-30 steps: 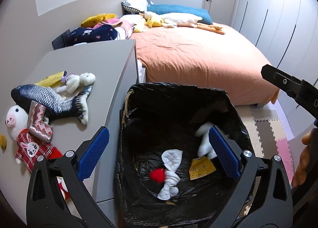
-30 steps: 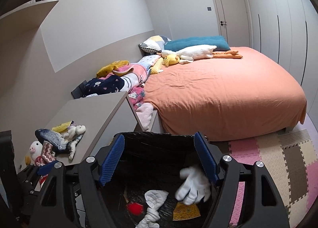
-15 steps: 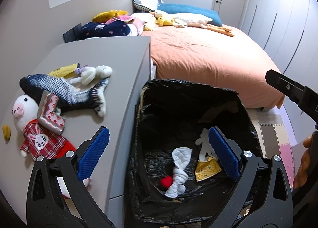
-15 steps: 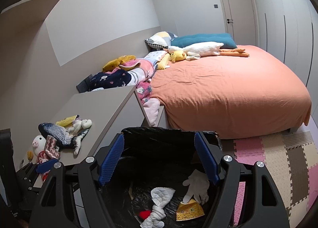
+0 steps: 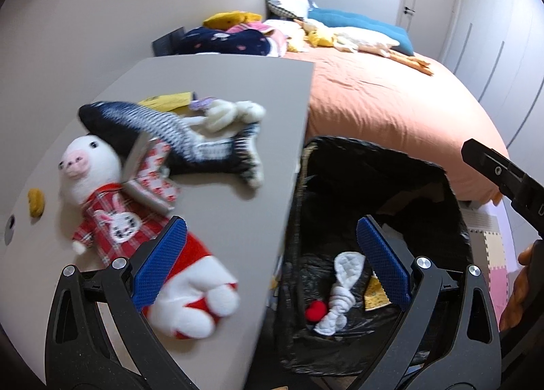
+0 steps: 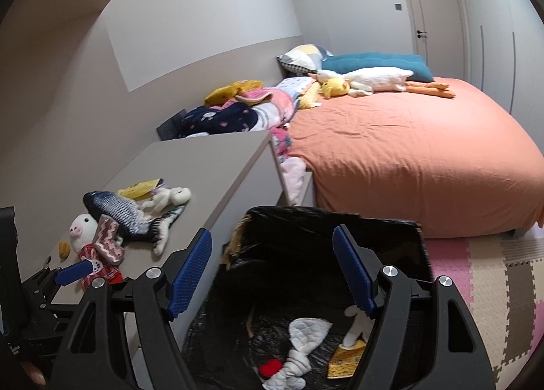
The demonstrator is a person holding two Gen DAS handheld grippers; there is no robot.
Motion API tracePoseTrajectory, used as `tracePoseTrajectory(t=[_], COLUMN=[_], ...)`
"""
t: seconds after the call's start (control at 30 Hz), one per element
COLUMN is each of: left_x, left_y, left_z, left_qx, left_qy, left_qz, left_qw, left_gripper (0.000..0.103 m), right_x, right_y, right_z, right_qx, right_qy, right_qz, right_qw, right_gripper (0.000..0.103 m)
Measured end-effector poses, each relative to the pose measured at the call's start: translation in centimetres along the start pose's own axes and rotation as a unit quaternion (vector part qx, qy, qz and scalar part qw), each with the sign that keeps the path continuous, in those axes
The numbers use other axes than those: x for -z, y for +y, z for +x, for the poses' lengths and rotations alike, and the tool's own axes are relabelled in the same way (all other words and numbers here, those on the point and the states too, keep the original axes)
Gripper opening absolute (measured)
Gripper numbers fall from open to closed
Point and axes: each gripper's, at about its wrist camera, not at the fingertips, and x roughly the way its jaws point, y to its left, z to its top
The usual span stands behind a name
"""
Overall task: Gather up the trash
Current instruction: 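Return both tools to the desk and grasp the pig plush with the left tool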
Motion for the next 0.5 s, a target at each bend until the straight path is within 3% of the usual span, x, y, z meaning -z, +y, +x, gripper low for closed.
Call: tracePoseTrajectory(t=[0.5], left_x=[1.0], left_y=[7.7], left_z=[-0.9], left_qx=[-0.054], left_qy=[0.0], left_qz=[-0.059], left_qw=[0.9968], left_gripper=[0.097], right_x=[0.7], right_y=[6.8], right_z=[3.0], right_qx=[-0.069], right_qy=[0.022], right_qz=[-0.04], right_qw=[0.997], right_gripper=[0.074])
